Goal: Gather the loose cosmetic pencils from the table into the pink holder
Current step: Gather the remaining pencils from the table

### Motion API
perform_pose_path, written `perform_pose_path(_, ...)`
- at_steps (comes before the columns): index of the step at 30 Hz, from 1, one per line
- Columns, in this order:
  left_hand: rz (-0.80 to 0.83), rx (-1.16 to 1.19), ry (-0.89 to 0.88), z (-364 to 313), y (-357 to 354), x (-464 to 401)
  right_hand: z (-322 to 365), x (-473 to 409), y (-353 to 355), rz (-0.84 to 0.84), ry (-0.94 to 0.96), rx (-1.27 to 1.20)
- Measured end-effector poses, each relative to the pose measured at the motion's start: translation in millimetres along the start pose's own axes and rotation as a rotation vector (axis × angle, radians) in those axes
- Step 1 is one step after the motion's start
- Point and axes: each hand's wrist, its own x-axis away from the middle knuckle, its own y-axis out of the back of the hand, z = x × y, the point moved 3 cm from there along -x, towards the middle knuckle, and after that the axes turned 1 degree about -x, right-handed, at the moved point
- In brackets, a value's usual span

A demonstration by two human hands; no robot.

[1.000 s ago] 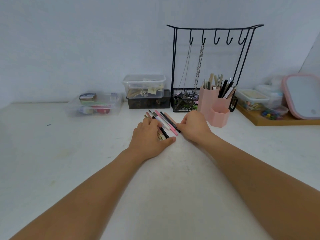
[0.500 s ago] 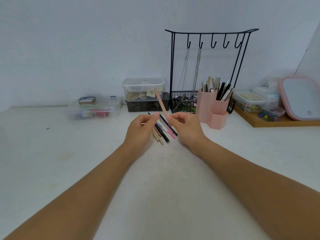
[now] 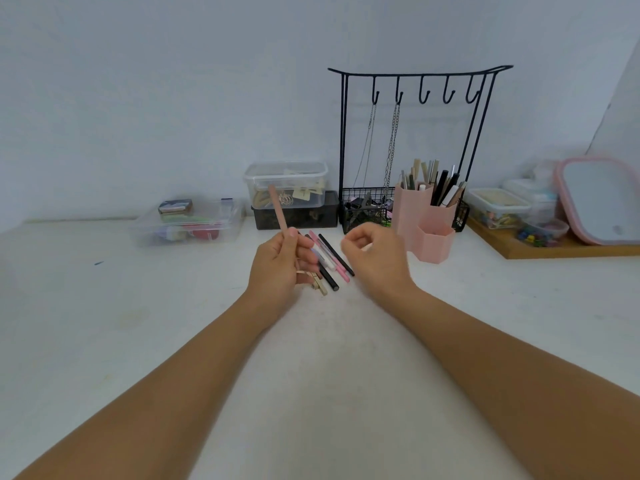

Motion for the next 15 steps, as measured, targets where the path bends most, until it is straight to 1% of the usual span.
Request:
perform_pose_path(1, -0.012, -0.014, 0.008, 0.3, 1.9, -0.3, -6.9, -4.7, 7.7, -0.004, -0.018, 0.117)
perform_pose_path(2, -0.023, -0.028, 0.017, 1.0, 3.9, -0.9, -14.7, -8.3, 13.8, 0.036, -0.055, 0.198)
perform_pose_path(5, -0.060, -0.019, 0.079, 0.0, 8.1, -3.2, -25.8, -12.4, 18.2, 0.208, -0.154, 0.281)
perform_pose_path(8, -0.067, 0.078, 0.182, -1.0, 10.1, -4.6, -21.6, -12.9, 13.5, 0.301, -0.136, 0.380)
perform_pose_path(11, -0.050, 0.133, 0.237, 0.5, 11.5, -4.6, -16.8, -11.0, 12.9, 0.336, -0.117, 0.454)
perform_pose_path(15, -0.023, 0.101, 0.255, 1.8, 9.5, -5.0, -9.6, -7.9, 12.2, 0.339, -0.089, 0.546)
